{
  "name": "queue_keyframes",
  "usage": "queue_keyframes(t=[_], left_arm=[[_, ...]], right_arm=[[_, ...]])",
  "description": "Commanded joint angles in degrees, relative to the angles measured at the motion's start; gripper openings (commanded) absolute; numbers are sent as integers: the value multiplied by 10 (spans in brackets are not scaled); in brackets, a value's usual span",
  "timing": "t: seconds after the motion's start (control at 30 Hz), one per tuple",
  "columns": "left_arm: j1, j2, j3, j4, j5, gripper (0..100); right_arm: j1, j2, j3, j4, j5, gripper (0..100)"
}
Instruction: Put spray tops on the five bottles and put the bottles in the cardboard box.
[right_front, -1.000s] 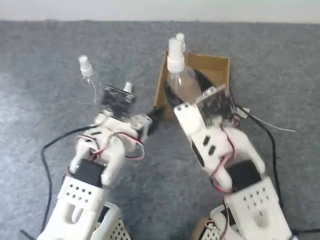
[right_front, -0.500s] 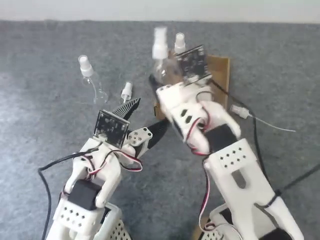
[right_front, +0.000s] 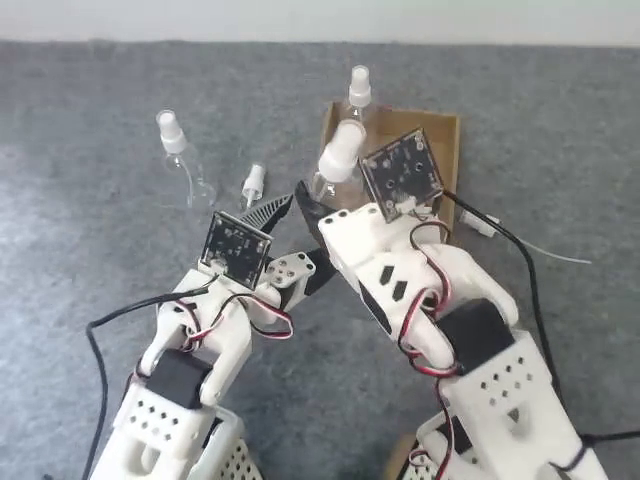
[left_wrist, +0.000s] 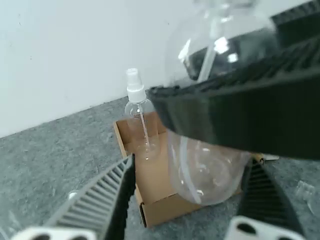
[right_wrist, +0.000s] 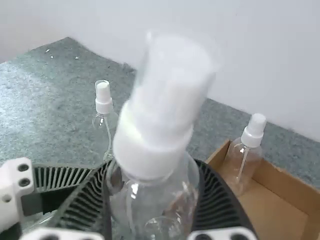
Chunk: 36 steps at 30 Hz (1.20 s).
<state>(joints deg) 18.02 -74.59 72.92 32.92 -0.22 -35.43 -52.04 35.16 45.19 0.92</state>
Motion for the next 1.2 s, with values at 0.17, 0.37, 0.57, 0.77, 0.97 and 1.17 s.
queue_keyframes(t=[0.17, 0.37, 0.57, 0.77, 0.97, 1.17], left_arm=[[-4, 14, -10, -18, -4, 312], [-5, 15, -6, -18, -4, 306], [-6, 15, 0, -18, -4, 192], [-5, 15, 10, -20, -61, 14], [-6, 15, 11, -21, -60, 11], [-9, 15, 13, -20, -60, 11]], right_arm=[[142, 14, -36, -64, 46, 6], [243, 172, -68, -185, 40, 6], [251, 349, -121, -285, 42, 6], [273, 496, -210, -349, 40, 6], [288, 625, -301, -349, 40, 6], [290, 712, -367, -349, 40, 6]])
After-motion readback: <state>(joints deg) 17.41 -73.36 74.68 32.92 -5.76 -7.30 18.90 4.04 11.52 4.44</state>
